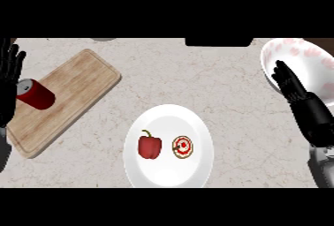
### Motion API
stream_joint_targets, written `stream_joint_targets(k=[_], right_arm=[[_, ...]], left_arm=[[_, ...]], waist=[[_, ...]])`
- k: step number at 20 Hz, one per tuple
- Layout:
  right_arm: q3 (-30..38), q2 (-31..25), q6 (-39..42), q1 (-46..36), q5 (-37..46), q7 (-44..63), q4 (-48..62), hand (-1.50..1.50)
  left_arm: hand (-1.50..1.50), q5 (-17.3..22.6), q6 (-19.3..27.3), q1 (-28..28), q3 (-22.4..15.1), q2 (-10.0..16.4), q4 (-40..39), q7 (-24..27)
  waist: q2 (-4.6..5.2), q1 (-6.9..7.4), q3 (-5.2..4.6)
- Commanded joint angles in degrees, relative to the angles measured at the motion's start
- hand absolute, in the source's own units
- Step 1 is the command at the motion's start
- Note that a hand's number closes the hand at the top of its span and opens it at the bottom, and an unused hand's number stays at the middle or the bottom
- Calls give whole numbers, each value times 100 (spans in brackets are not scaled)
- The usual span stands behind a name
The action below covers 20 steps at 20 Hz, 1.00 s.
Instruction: Pick the cupcake from the plate and place it in the bowl
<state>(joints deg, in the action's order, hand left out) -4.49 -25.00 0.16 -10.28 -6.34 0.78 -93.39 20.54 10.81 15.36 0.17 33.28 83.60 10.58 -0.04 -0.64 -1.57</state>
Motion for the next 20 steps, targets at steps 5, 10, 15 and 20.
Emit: stream_joint_targets(k=[5, 10, 15, 20], right_arm=[[-2283, 893, 359, -35, 730, 1031, -469, 150], [-2059, 1662, -1886, 712, 2081, 306, -771, -150], [-3067, 2332, -2626, 1690, 2512, -1044, -1153, -150], [-3402, 1977, -2857, 1854, 3903, 372, -2296, -150]], left_arm=[[0, -399, 270, -36, -1045, -945, -277, -438], [0, -359, 342, -489, -1376, -1329, -277, -621], [0, -624, 705, -358, -1658, -1489, 129, -1198], [0, -978, 909, -778, -1895, -1696, 544, -1234]], waist=[[39, 77, 144], [-40, -208, 176], [-40, -33, 168], [-30, 24, 153]])
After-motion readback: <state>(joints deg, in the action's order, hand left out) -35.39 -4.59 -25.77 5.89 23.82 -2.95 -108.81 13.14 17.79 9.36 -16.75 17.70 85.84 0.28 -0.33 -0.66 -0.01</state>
